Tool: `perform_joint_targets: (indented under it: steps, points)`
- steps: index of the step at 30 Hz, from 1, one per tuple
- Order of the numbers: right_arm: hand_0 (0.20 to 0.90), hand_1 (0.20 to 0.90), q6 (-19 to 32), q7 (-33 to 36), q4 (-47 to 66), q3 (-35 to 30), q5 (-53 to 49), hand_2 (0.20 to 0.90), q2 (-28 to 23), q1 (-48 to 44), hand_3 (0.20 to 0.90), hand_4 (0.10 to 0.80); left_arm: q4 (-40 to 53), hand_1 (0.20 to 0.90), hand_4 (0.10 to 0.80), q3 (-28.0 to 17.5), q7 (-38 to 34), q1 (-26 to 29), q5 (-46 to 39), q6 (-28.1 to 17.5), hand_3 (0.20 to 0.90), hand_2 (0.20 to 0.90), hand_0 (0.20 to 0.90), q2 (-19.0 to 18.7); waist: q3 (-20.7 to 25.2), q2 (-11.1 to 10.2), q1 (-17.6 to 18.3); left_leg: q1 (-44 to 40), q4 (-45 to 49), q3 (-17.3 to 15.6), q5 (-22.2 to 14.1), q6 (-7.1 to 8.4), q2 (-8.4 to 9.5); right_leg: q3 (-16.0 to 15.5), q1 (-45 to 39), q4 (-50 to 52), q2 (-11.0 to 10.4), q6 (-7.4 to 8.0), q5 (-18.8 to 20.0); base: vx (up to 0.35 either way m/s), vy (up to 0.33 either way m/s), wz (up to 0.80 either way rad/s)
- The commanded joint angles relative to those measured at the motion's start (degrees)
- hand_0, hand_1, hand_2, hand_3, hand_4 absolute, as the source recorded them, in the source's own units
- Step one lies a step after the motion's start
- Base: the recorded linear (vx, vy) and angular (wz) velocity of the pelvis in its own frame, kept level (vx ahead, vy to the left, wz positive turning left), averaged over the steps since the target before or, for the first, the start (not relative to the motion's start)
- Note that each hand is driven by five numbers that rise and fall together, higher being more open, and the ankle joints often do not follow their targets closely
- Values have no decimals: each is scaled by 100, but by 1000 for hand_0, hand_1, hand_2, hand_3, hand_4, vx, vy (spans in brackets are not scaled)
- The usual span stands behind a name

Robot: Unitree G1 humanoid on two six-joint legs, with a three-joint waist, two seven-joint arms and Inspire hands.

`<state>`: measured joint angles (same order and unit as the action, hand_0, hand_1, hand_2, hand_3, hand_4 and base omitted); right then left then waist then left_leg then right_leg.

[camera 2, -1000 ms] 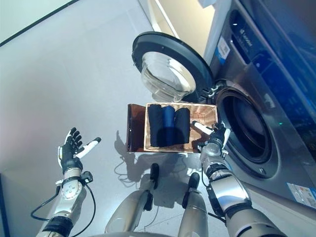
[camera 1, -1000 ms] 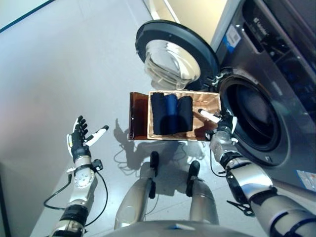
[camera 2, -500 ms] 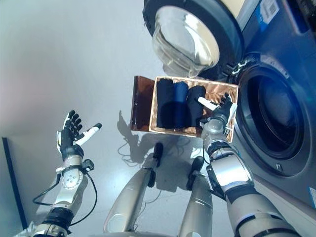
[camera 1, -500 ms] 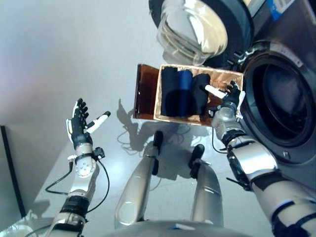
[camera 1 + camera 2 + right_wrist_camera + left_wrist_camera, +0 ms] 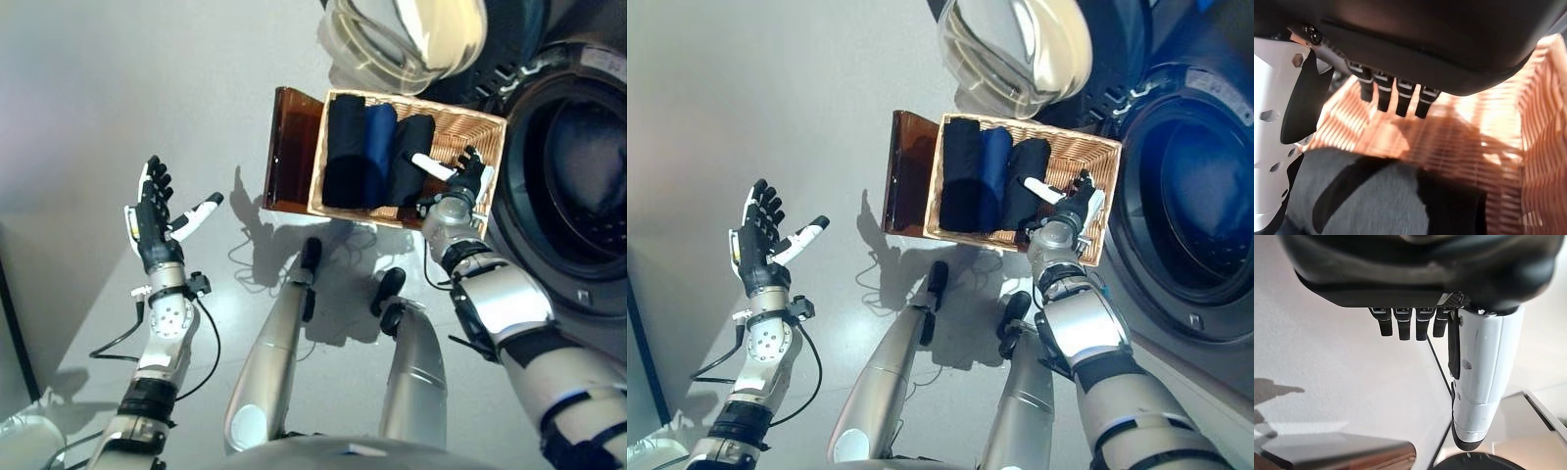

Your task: Pick up the clothes and place them into the washing machine

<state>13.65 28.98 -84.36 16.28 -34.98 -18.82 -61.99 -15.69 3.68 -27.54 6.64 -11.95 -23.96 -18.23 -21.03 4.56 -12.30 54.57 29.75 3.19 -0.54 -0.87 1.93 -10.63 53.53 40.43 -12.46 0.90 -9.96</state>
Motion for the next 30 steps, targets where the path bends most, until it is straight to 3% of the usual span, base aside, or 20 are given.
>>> perform_joint_targets:
  steps: [1, 12, 13, 14, 15, 16, 17, 30]
  points:
    - [900, 900, 269, 231, 37, 240, 48, 900, -197, -562, 900, 800, 664, 900, 800, -127, -298, 92, 177, -406, 900, 900, 900, -388, 200, 88, -216, 4, 396, -214, -836, 61, 241, 162, -227, -423, 111, -26, 76, 8, 1, 17]
    - [900, 900, 95, 348, -255, 256, 241, 900, -376, -829, 900, 800, 722, 900, 800, -49, -411, 264, 240, -437, 900, 900, 900, -403, 214, 138, -366, 78, 141, -110, -694, 68, 353, 60, -208, -487, 8, -13, 72, 7, -1, 11]
    - [713, 713, 64, 377, -301, 242, 274, 713, -414, -865, 713, 667, 732, 900, 800, -37, -425, 278, 253, -438, 900, 900, 900, -400, 216, 152, -385, 89, 132, -100, -687, 69, 366, 55, -199, -478, -3, -10, 67, 7, -8, 13]
    - [645, 645, 9, 394, -368, 234, 319, 645, -455, -887, 645, 618, 743, 900, 800, -25, -424, 293, 249, -434, 900, 900, 900, -395, 215, 165, -412, 105, 111, -87, -668, 69, 380, 48, -186, -461, -18, -10, 58, 3, -4, 10]
    - [433, 433, -28, 418, -411, 230, 377, 433, -486, -894, 433, 467, 757, 900, 800, -20, -422, 301, 260, -428, 900, 900, 900, -390, 211, 180, -438, 114, 108, -78, -659, 67, 395, 36, -184, -440, -31, -12, 45, 5, -6, 7]
    - [348, 348, -63, 431, -446, 230, 399, 348, -518, -909, 348, 406, 767, 900, 800, -10, -419, 294, 269, -425, 900, 900, 900, -384, 214, 185, -451, 120, 108, -72, -658, 64, 401, 33, -179, -425, -37, -13, 38, 4, 2, 7]
    - [200, 200, -128, 491, -506, 228, 479, 200, -542, -942, 200, 300, 773, 900, 800, 4, -441, 299, 277, -419, 900, 900, 900, -379, 217, 208, -479, 146, 109, -66, -649, 64, 417, 25, -158, -411, -52, -20, 35, 5, 2, 7]
    - [200, 200, -215, 572, -474, -71, 564, 200, -794, -590, 200, 300, 820, 900, 800, 26, -383, 199, 279, -420, 900, 900, 900, -372, 271, 339, -438, 21, -103, -126, -536, 69, 386, 125, -172, -462, -64, -22, 113, -2, 7, 4]
